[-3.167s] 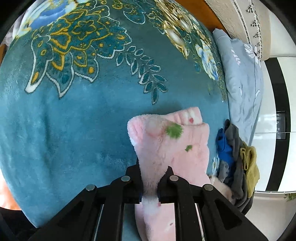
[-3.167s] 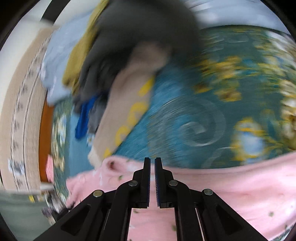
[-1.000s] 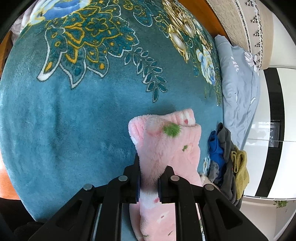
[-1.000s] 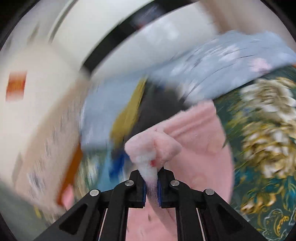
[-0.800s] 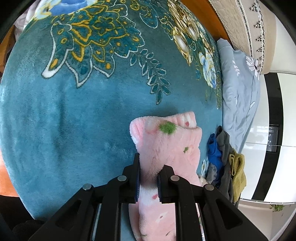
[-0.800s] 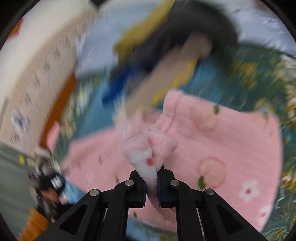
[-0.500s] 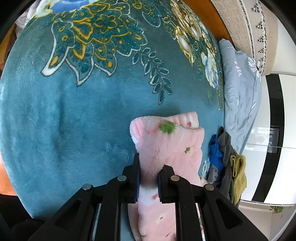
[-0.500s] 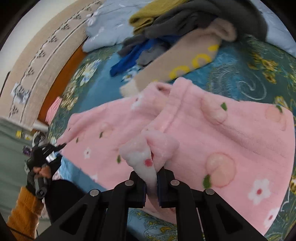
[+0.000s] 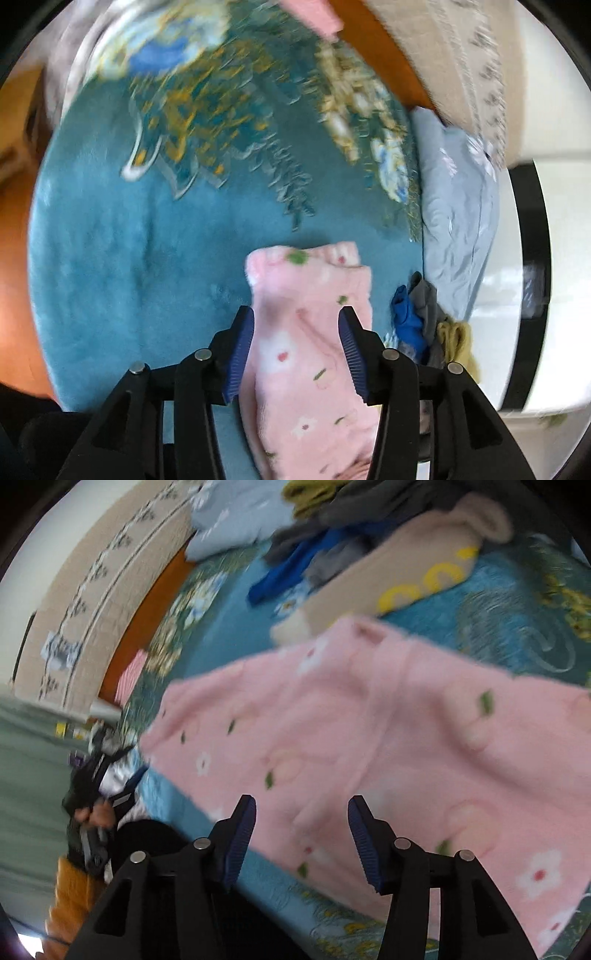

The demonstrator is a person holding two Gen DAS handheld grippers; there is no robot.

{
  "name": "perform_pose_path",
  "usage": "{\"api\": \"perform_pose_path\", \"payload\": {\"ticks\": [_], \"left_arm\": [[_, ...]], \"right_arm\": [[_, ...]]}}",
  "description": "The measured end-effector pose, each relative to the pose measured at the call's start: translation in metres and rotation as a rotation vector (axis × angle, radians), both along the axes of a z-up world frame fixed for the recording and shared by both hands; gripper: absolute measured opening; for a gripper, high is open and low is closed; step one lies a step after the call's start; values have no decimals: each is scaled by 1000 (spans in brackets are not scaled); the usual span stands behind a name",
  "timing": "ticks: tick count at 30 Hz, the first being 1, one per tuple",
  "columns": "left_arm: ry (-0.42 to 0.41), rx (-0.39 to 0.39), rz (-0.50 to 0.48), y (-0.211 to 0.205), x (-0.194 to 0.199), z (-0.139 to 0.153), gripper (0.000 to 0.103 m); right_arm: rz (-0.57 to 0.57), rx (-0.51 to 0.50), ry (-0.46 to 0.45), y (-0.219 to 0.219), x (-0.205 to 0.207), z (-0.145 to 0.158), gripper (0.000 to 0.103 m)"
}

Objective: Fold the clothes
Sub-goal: 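Open both tools and release the folded pink pants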

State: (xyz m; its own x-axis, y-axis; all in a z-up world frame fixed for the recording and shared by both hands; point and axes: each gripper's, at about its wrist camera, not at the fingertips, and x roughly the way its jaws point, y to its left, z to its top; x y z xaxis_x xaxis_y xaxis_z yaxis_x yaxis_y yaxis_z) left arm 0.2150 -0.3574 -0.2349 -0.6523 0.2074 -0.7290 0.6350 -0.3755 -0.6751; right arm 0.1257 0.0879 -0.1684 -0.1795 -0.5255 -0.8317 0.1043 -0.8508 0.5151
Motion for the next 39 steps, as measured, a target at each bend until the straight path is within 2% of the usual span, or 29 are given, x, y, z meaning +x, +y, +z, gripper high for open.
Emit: {"api": "perform_pose_path", "payload": {"ticks": [1,4,7,9,11,14,17,20,26,31,33,34,35,37,39], "left_arm": [[10,-45,-33,6,-3,10,48],[63,-141,-245,52,-31,42,48],[101,-106,-495,117,-64,51,49],[101,-50,-640,162,-81,48,50],[51,21,-788,220,-94,28,56],[-34,27,-925,278,-101,-1,56],[-96,3,-992,309,-103,-23,57],[-121,-5,-1046,323,-105,-34,60],[-155,65,-1071,335,-108,-49,61],[-180,74,-1077,344,-108,-56,59],[-158,46,-1069,345,-107,-51,48],[-144,25,-1070,346,-106,-47,28],[-127,0,-1081,348,-105,-43,20],[-60,-41,-1112,353,-100,-28,16],[59,-82,-1132,357,-95,-4,15]], "right_arm": [[-33,0,4,9,-4,1,56],[-133,6,13,37,-13,5,56],[-216,5,15,64,-19,7,56],[-264,-3,13,79,-21,6,56],[-289,-6,5,88,-21,5,56],[-301,-1,-6,99,-19,0,56],[-303,10,-12,109,-16,-5,56],[-327,9,-23,123,-16,-12,56],[-361,-4,-36,140,-22,-18,56],[-368,-4,-39,148,-26,-20,56],[-374,-6,-40,150,-27,-21,56],[-376,-6,-41,151,-27,-21,56],[-378,-8,-41,151,-27,-20,56],[-380,-15,-37,152,-28,-19,56],[-381,-23,-25,152,-29,-15,56]]}}
